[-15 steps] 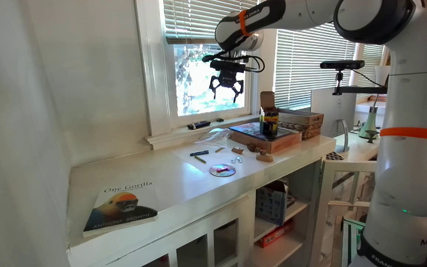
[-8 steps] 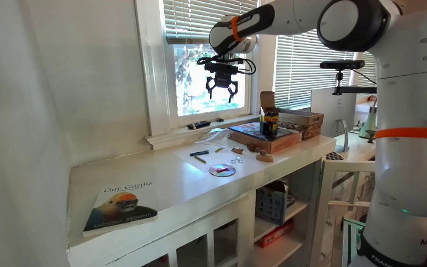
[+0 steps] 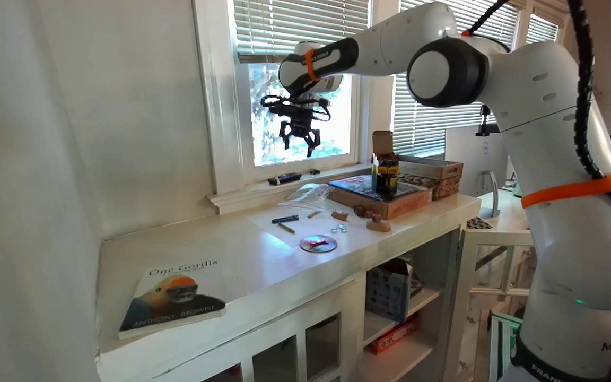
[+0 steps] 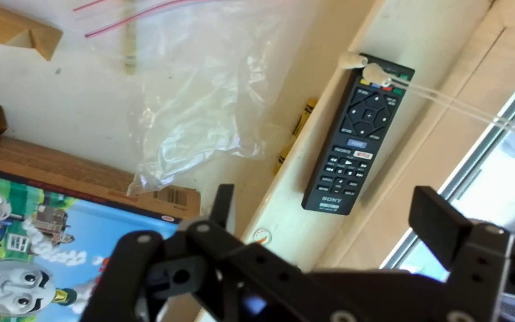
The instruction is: Remove the remote from the window sill
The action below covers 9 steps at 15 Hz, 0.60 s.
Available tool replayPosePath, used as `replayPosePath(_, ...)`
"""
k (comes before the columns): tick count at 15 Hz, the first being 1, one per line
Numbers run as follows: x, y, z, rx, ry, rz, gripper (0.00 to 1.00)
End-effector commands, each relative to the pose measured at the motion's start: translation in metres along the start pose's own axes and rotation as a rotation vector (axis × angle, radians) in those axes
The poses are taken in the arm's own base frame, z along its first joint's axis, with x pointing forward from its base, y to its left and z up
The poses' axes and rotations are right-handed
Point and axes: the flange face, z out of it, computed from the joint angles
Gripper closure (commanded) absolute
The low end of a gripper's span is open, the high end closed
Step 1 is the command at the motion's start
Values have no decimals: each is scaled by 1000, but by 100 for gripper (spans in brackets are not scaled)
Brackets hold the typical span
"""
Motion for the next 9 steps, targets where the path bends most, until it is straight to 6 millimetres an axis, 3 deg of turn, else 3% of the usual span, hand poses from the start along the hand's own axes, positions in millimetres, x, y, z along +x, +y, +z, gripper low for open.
replayPosePath(1,0,-22,25,21,-43,74,0)
replayPosePath(6,1,-36,56,35,-58,97,0)
replayPosePath(9,-3,-29,55,6,-45,71,0)
